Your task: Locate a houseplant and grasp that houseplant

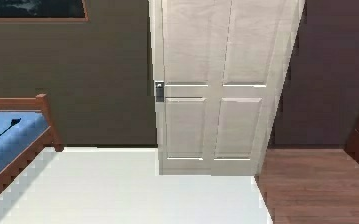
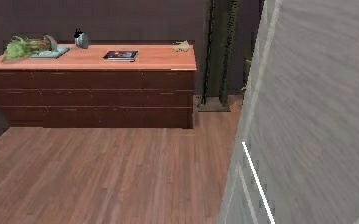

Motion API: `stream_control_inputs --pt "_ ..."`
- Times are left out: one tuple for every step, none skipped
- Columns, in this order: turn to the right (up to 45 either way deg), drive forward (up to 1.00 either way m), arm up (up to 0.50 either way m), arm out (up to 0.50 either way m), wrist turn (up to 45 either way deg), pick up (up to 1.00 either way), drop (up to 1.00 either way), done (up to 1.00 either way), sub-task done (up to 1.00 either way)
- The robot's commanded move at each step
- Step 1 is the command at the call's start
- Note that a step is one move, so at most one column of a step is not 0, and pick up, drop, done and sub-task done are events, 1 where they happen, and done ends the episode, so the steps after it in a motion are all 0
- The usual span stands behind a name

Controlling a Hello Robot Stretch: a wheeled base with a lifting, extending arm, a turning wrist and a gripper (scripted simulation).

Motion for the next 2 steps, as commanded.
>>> stream_control_inputs --pt "0.0 0.15 0.00 0.00 0.0 0.00 0.00 0.00 0.00" --pt "-45.0 0.00 0.00 0.00 0.0 0.00 0.00 0.00 0.00"
